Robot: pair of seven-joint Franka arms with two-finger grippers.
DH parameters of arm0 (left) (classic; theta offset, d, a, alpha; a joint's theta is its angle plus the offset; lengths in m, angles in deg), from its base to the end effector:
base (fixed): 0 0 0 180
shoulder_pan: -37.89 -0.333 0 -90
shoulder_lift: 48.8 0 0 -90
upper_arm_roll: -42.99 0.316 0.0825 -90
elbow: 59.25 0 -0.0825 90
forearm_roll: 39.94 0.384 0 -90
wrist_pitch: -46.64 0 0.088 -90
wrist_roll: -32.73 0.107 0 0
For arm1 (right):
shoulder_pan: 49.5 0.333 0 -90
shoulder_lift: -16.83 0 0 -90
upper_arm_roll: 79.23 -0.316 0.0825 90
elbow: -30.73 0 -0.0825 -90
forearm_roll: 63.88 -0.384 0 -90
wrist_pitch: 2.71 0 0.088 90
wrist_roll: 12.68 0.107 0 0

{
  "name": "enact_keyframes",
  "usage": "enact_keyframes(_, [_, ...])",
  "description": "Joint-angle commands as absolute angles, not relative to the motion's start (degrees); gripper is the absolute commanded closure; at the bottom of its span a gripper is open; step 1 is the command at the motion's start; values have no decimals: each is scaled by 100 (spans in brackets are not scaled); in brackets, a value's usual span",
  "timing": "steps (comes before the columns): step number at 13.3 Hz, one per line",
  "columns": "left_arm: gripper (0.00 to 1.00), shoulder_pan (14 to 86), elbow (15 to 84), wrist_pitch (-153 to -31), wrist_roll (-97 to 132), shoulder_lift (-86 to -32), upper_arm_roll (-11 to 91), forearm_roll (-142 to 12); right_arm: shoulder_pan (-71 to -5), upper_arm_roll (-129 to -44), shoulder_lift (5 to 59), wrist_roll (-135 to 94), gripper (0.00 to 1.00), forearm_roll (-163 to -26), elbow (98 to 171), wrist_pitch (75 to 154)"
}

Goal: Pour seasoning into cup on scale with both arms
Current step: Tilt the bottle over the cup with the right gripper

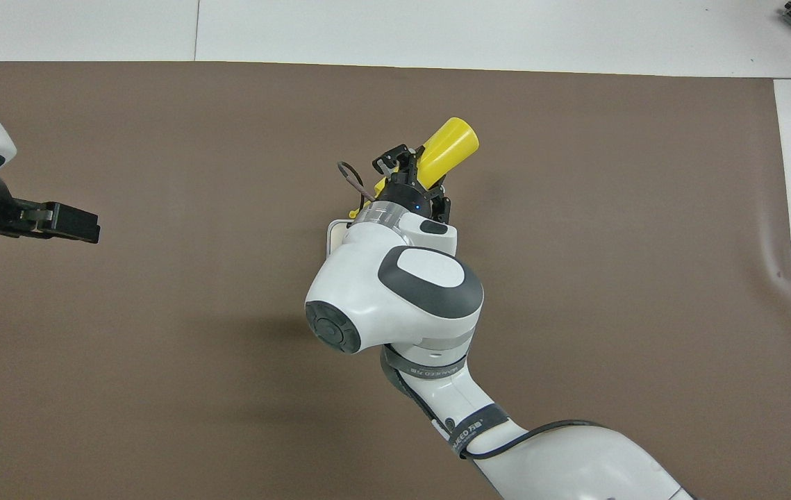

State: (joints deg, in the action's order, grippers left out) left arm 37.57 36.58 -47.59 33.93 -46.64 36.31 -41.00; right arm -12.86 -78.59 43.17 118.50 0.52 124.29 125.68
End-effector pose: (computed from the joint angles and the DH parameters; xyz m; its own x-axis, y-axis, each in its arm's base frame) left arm 0.5444 -0.0637 0.6034 0.9914 -0.1302 0.0098 -0.1303 -0.9914 0.0139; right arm 0.5806 0.3906 0.3814 0.2472 -0.6742 0.6959 -0.6522 -0.6469 -0.3951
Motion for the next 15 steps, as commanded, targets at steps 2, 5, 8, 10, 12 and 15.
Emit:
enact_keyframes(2, [0, 3692, 3822, -4732, 3352, -4502, 3605, -4170, -1216, -7862, 4135, 11995, 100, 660, 12748, 12517])
enact_keyframes(5, [0, 3692, 3822, -4732, 3352, -4502, 3605, -4170, -1118, -7862, 4073, 11995, 100, 967, 12855, 12526])
enact_keyframes(8, [0, 3692, 3822, -4732, 3352, -4502, 3605, -4170, -1101, -7862, 3968, 11995, 100, 1205, 13117, 12552])
enact_keyframes(10, [0, 3692, 3813, -4732, 3352, -4502, 3605, -4170, -1014, -7862, 3950, 11995, 100, 1285, 13136, 12526])
enact_keyframes(12, [0, 3692, 3822, -4732, 3352, -4502, 3605, -4170, -987, -7862, 3924, 12004, 100, 1302, 13188, 12526])
enact_keyframes(15, [0, 3692, 3813, -4732, 3352, -4502, 3605, -4170, -987, -7871, 3898, 12047, 100, 1521, 13276, 12552])
